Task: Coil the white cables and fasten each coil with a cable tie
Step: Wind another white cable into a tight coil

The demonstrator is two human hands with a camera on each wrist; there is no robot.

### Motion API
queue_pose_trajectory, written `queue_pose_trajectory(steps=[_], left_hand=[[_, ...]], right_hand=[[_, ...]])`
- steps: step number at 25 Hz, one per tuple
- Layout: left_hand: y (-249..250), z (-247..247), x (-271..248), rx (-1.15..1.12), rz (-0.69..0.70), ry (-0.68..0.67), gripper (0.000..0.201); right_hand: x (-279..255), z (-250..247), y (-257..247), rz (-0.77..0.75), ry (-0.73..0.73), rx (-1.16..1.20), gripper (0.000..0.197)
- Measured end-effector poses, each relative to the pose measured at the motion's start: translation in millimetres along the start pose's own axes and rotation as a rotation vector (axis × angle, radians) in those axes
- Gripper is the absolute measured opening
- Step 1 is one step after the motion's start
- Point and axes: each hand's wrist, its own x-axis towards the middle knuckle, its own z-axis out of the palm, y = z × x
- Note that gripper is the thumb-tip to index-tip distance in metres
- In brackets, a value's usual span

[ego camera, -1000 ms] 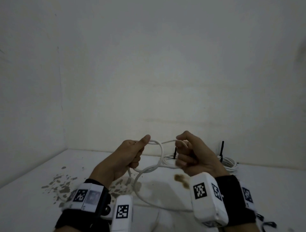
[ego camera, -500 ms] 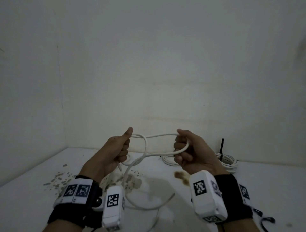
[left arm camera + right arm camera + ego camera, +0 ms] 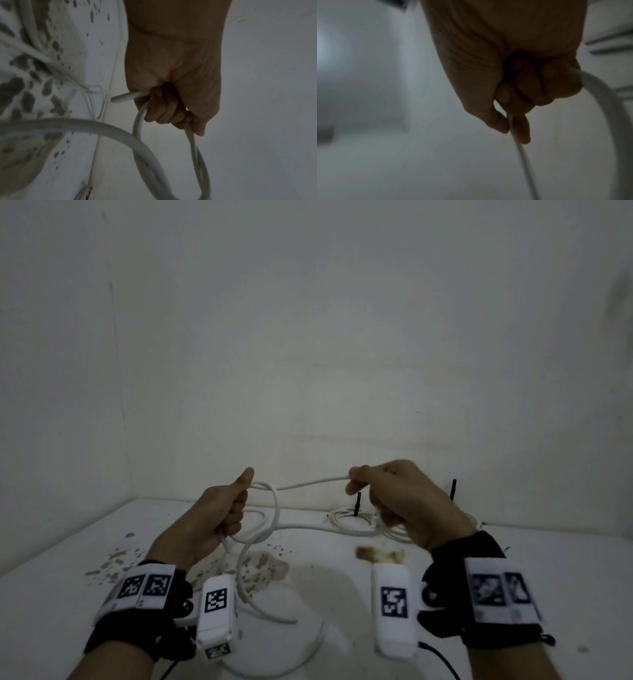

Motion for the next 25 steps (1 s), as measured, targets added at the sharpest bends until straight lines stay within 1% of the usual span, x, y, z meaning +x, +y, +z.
queue_pose_trajectory(steps=[1, 2, 3, 4, 5, 6, 7, 8, 9, 10, 11, 12, 13, 15, 16, 17, 20, 23, 25], left_hand=[[1, -3, -1, 0.015, 0.015, 0.007, 0.051], [1, -6, -2, -0.006, 0.03, 0.01, 0.05], [2, -8, -3, -0.07, 0.038, 0.009, 0.05], [4, -10, -3, -0.157, 0.041, 0.001, 0.05], [6, -12, -3, -0.238, 0.038, -0.007, 0.05], [7, -14, -3, -0.294, 0.036, -0.01, 0.051], [8, -15, -1, -0.329, 0.034, -0.014, 0.052], [7, -15, 0, -0.351, 0.032, -0.015, 0.052], [5, -14, 1, -0.363, 0.029, -0.017, 0.051], [3, -13, 2, -0.364, 0.023, -0.019, 0.051], [0, -14, 3, -0.356, 0.015, -0.013, 0.05], [-2, -16, 4, -0.333, 0.005, -0.002, 0.049], [-4, -20, 5, -0.297, -0.003, 0.015, 0.049], [-7, -28, 6, -0.186, -0.005, 0.042, 0.049], [-8, -32, 6, -0.127, -0.001, 0.057, 0.049], [-8, -33, 6, -0.075, 0.004, 0.074, 0.05], [-5, -33, 6, 0.02, 0.027, 0.109, 0.05], [2, -36, 5, 0.039, 0.053, 0.141, 0.05], [1, -36, 5, 0.045, 0.082, 0.163, 0.051]], right_hand=[[-3, -3, -4, -0.099, 0.105, -0.222, 0.035], [-7, -3, -8, -0.2, 0.209, -0.352, 0.036], [-8, -1, -11, -0.275, 0.298, -0.38, 0.04], [-8, 2, -13, -0.308, 0.339, -0.311, 0.045], [-7, 3, -15, -0.297, 0.316, -0.117, 0.048], [-7, 5, -18, -0.24, 0.216, 0.15, 0.048], [-9, 6, -21, -0.146, 0.027, 0.43, 0.044], [-12, 6, -24, -0.033, -0.182, 0.64, 0.041], [-13, 6, -25, 0.055, -0.344, 0.757, 0.039], [-14, 5, -24, 0.105, -0.431, 0.812, 0.038], [-14, 4, -23, 0.124, -0.448, 0.801, 0.037], [-13, 1, -20, 0.116, -0.401, 0.706, 0.036], [-12, -3, -16, 0.052, -0.302, 0.497, 0.034], [-13, -11, -12, -0.115, -0.081, -0.103, 0.034], [-13, -12, -11, -0.17, 0.012, -0.335, 0.034], [-12, -12, -11, -0.186, 0.096, -0.45, 0.033], [-12, -7, -15, -0.174, 0.287, -0.451, 0.037], [-10, -2, -14, -0.181, 0.404, -0.491, 0.042], [-9, 2, -10, -0.178, 0.451, -0.527, 0.043]])
